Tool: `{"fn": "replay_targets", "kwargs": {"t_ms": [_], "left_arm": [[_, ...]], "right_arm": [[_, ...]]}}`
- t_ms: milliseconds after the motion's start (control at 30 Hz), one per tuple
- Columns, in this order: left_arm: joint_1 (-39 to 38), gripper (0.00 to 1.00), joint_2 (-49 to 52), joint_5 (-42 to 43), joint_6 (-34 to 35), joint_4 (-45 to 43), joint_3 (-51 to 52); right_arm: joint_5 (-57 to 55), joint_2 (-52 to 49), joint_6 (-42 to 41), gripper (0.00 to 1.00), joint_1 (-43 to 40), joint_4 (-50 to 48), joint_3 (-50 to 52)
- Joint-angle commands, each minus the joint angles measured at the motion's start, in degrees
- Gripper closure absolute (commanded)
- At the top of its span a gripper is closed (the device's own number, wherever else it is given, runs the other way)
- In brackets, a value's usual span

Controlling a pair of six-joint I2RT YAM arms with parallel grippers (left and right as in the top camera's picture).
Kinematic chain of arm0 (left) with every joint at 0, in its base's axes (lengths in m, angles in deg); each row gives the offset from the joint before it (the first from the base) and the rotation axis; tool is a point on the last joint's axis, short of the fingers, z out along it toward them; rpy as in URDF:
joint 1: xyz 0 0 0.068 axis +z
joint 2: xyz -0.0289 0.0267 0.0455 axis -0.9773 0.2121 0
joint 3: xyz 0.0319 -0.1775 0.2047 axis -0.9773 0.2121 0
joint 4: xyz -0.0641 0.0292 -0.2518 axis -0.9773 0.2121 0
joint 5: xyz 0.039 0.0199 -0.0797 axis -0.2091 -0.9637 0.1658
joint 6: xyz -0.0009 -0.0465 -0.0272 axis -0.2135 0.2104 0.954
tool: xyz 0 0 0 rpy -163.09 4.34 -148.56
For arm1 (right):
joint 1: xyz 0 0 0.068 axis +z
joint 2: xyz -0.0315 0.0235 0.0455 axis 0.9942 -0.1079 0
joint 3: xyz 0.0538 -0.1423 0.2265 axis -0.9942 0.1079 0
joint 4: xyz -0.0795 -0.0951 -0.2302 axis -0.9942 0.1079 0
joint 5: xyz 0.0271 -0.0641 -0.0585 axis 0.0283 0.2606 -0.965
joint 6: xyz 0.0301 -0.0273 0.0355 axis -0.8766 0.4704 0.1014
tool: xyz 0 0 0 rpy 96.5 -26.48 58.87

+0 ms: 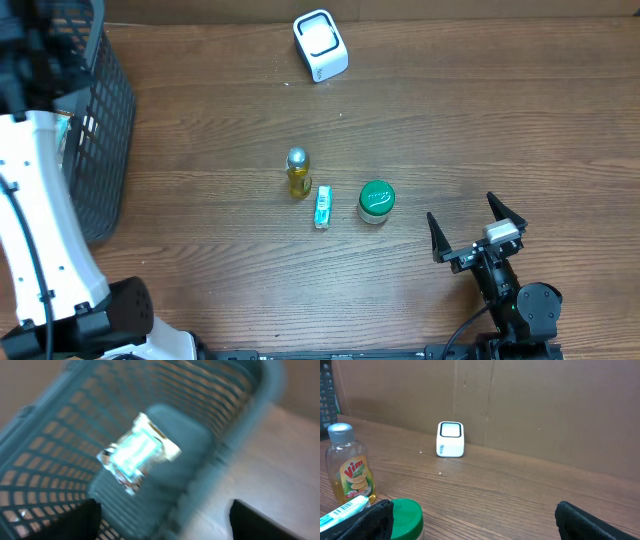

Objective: Scan the item barcode
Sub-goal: 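Release the bottle and move the left gripper back into the basket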

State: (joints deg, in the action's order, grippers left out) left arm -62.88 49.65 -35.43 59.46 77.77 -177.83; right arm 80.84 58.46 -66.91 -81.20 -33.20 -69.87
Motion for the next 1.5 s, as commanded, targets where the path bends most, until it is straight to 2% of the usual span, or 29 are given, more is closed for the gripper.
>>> {"fn": "replay_targets", "kwargs": {"t_ms": [0, 233, 367, 433, 800, 1000, 1300, 1467], "left_arm": [[5.66, 0.0, -0.28, -0.9, -1.05, -1.79, -1.18], [15.5, 0.0, 2.45, -0.11, -2.75, -2.25, -1.18], [19.21, 0.0, 6.8, 7.37, -10.01, -2.19, -1.18], [20.22, 0.0, 9.27, 8.17, -12.5, -2.23, -1.18], [21.29, 0.01, 24.48, 11.91, -24.11, -5.05, -1.18], [21.24, 0.0, 31.28, 12.52, -28.28, -7.3, -1.18], [21.24, 0.01, 37.44, 17.77, -36.3, -10.14, -1.18], [21.33, 0.0, 38.21, 17.88, -36.87, -11.47, -1.18]], "right_arm": [[0.17, 0.46, -0.37, 0.0, -0.22, -0.26, 0.61], [0.17, 0.46, -0.37, 0.0, -0.22, -0.26, 0.61], [0.17, 0.46, -0.37, 0.0, -0.22, -0.26, 0.61], [0.17, 0.46, -0.37, 0.0, -0.22, -0.26, 0.61], [0.17, 0.46, -0.37, 0.0, -0.22, -0.26, 0.61], [0.17, 0.46, -0.37, 0.0, -0.22, -0.26, 0.61], [0.17, 0.46, -0.37, 0.0, -0.22, -0.26, 0.61], [0.17, 0.46, -0.37, 0.0, -0.22, -0.26, 0.61]]}}
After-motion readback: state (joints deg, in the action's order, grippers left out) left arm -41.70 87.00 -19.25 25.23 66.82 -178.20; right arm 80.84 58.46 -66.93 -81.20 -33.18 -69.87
